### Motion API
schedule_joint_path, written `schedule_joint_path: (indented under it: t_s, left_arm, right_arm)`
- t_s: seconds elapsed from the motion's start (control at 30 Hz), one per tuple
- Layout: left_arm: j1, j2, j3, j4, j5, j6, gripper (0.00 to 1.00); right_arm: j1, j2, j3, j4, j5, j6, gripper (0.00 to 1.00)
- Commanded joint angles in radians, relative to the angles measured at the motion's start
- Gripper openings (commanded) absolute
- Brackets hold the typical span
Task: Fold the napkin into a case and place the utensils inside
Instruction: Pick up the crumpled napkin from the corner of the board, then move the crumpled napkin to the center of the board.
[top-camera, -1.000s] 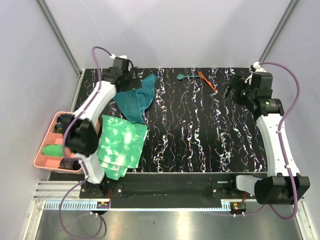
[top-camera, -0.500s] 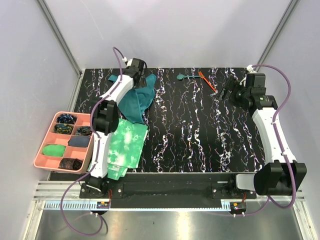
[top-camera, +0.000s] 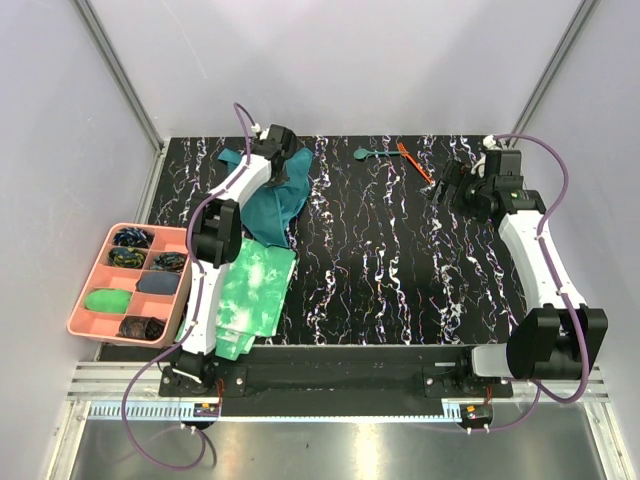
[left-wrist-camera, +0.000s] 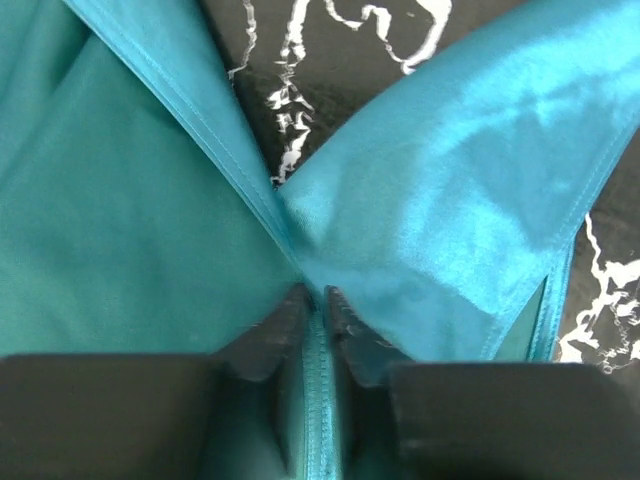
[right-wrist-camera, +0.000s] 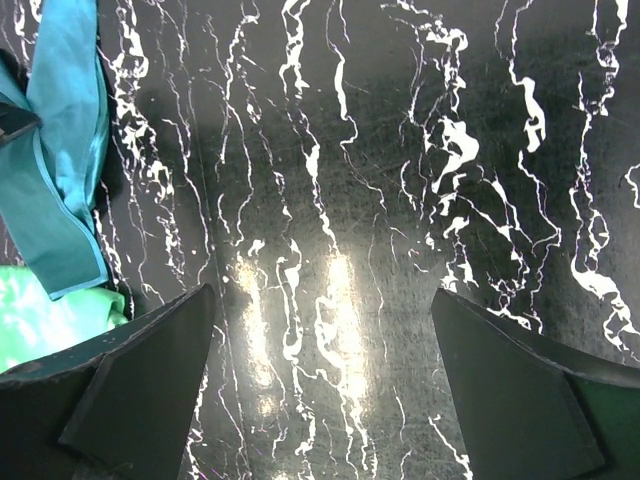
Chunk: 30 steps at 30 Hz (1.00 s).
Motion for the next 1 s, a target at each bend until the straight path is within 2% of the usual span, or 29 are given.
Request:
schedule_joint_path:
  t_s: [0.0,0.17,0.33,0.47,0.57,0.63,0.77,0.8,0.83,0.87,0.97]
  left_arm:
    - [-0.017,-0.104,0.023,0.036,0.086,0.079,0.00]
    - [-0.076,-0.355,-0.130,0.062,0.129,0.094,0.00]
    - [-0.194,-0.709,-0.435,0.150,0.141,0.038,0.00]
    - [-0.332,-0.932,-0.697,0.200,0.199,-0.121,0.00]
    - [-0.442,-1.105,-0.881,0.277,0.256,-0.215,0.00]
    - [-0.522,-1.222,-0.958,0.312,0.240,-0.237,0.00]
    - [-0.553,-1.354,-1.203,0.363,0.249,-0.324,0.00]
    - [-0.553,-1.368,-1.238,0.366,0.252,-0.320,0.03]
    - [-0.551,-1.379,-1.270,0.394,0.267,-0.311,0.30]
    - [-0.551,-1.377,-1.314,0.403,0.307,-0.274,0.41]
    - [-0.551,-1.367,-1.321,0.360,0.275,-0.178,0.78]
  right_arm:
    - [0.015,-0.013,-0.022,0.031,0.011,-0.005,1.00]
    - [0.053,-0.032,-0.076,0.031,0.143,0.072,1.00]
    - [0.070,-0.058,-0.122,0.039,0.146,0.089,1.00]
    - [0.083,-0.060,-0.160,0.044,0.103,0.101,1.00]
    - [0.090,-0.031,-0.189,0.042,0.005,0.084,1.00]
    - [0.095,-0.022,-0.212,0.045,-0.010,0.074,1.00]
    - [0.098,-0.003,-0.240,0.085,-0.124,0.058,0.99]
    - [0.109,0.004,-0.246,0.096,-0.145,0.064,0.98]
    - [0.119,0.024,-0.255,0.113,-0.167,0.064,0.97]
    - [0.142,0.032,-0.260,0.119,-0.164,0.064,0.95]
    - [0.257,0.070,-0.275,0.133,-0.120,0.049,0.94]
